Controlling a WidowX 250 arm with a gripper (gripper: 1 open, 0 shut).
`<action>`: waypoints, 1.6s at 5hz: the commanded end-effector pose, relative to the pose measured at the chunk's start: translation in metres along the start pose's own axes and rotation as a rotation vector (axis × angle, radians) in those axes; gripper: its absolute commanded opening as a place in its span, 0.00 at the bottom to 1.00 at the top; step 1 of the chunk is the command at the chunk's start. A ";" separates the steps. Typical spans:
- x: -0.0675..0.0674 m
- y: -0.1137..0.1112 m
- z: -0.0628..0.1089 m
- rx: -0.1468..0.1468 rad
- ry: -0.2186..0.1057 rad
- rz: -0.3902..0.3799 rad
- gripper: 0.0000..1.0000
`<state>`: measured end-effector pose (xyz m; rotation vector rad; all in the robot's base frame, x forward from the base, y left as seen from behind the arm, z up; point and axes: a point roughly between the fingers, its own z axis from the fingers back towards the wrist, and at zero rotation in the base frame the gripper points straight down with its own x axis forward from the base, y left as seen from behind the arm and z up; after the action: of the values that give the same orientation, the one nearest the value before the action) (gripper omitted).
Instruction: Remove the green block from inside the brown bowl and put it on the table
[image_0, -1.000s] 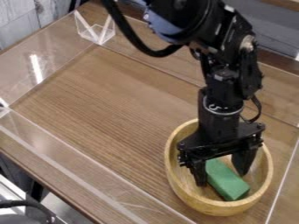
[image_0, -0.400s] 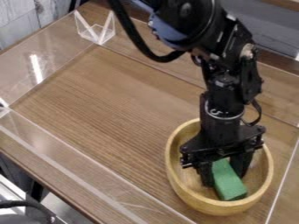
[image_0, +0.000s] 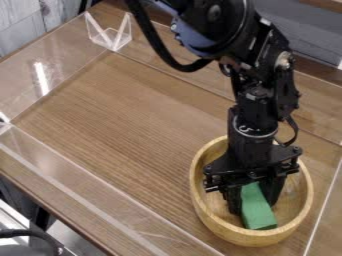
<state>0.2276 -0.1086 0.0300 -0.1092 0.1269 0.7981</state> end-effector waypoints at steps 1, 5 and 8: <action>0.001 -0.011 0.017 -0.046 -0.028 -0.037 0.00; 0.000 -0.007 0.032 -0.029 -0.032 -0.122 0.00; 0.001 -0.006 0.052 -0.040 -0.036 -0.195 0.00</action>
<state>0.2259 -0.1035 0.0649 -0.1037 0.1232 0.6092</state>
